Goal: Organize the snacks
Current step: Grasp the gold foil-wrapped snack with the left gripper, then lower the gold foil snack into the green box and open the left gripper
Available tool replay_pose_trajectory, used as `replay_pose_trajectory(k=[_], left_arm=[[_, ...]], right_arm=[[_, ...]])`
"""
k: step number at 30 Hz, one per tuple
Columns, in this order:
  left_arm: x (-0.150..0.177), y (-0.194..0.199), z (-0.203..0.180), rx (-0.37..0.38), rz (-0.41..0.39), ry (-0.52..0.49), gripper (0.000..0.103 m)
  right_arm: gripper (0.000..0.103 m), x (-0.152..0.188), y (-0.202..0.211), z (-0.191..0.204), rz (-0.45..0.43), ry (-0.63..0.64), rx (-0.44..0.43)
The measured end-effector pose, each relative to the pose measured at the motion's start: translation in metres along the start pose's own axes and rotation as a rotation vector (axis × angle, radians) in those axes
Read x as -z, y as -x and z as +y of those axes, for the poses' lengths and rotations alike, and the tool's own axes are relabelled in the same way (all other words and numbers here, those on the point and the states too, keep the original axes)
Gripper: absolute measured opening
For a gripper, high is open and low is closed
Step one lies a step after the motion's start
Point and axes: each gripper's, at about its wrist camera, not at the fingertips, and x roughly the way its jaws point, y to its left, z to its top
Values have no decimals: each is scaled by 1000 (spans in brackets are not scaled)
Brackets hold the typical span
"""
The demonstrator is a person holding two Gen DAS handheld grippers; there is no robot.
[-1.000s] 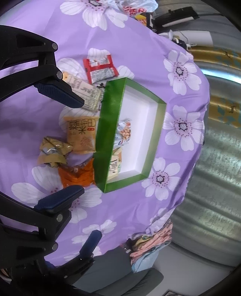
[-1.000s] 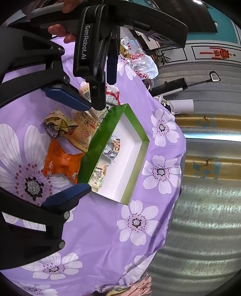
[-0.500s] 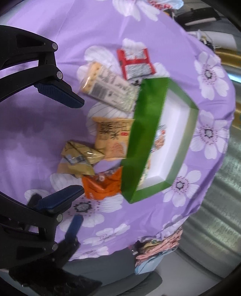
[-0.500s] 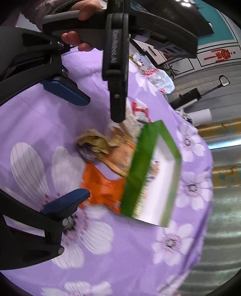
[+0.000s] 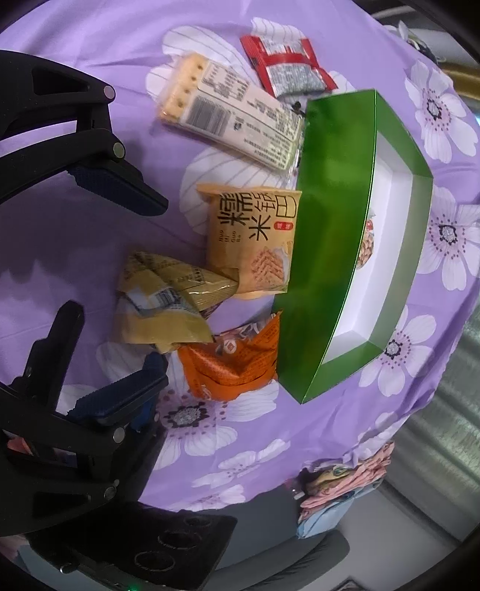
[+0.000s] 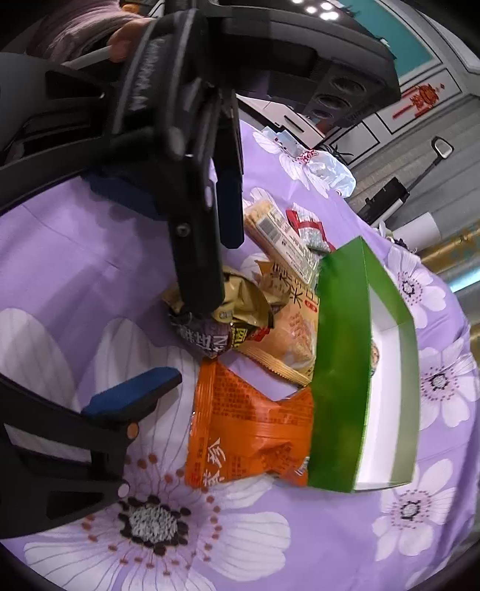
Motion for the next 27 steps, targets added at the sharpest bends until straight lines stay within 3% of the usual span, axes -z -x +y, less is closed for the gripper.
replay_pose_trajectory(k=[5,7,9,18,27], left_arm=[[-4,-9,1,10,6,-14,83],[-5,-11,2,16,12,-17,67],[-5,-14,2,21,25,-19,57],[-1,8,-1,33,-9,-26,52],[-47,49,-23,39,-135,-98,52]], right_arm=[[66,-7,-10,-5,5,-24,-24],[57,-10,-12,-6,8,-22,-31],[48,-12,-14,-7,12,-19,-38],[45,-12,-1,4,-9,21,-49],[45,-60,41,15,-151,84,-52]])
